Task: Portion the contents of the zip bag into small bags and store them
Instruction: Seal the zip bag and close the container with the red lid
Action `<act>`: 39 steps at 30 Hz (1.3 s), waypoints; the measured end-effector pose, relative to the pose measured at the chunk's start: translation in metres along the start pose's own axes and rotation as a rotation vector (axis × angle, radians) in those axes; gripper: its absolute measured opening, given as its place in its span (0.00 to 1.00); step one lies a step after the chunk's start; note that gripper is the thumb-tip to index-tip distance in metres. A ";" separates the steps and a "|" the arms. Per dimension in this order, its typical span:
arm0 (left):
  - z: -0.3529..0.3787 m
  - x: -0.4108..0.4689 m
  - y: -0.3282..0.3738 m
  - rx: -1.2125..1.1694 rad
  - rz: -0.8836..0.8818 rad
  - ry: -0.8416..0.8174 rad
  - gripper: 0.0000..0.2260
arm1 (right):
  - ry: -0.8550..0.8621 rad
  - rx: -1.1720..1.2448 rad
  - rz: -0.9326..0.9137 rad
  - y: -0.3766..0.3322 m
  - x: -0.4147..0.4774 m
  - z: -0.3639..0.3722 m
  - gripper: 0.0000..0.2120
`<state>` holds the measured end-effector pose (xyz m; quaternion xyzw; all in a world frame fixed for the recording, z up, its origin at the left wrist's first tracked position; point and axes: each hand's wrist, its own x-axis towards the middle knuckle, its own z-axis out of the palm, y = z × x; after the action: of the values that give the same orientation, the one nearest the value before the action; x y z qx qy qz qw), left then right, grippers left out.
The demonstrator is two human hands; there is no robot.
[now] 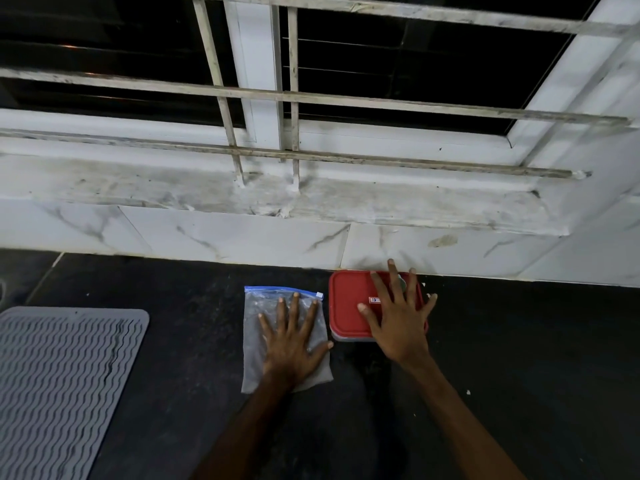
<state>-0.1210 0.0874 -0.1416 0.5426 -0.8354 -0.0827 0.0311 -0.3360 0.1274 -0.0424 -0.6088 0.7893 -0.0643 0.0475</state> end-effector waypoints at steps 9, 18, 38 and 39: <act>-0.002 -0.029 -0.001 0.059 0.041 -0.024 0.33 | 0.070 0.231 -0.394 -0.117 -0.025 -0.009 0.27; -0.001 -0.066 -0.021 -0.012 0.066 -0.030 0.33 | -0.404 0.068 -0.051 -0.136 -0.026 0.071 0.31; -0.005 0.003 -0.030 0.039 0.059 -0.130 0.41 | -0.139 0.193 -0.186 -0.121 -0.063 0.052 0.37; -0.007 0.009 -0.030 0.050 0.061 -0.120 0.41 | -0.099 0.181 -0.200 -0.123 -0.061 0.042 0.35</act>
<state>-0.0966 0.0665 -0.1398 0.5115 -0.8537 -0.0931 -0.0302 -0.1961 0.1537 -0.0647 -0.6800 0.7124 -0.1094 0.1346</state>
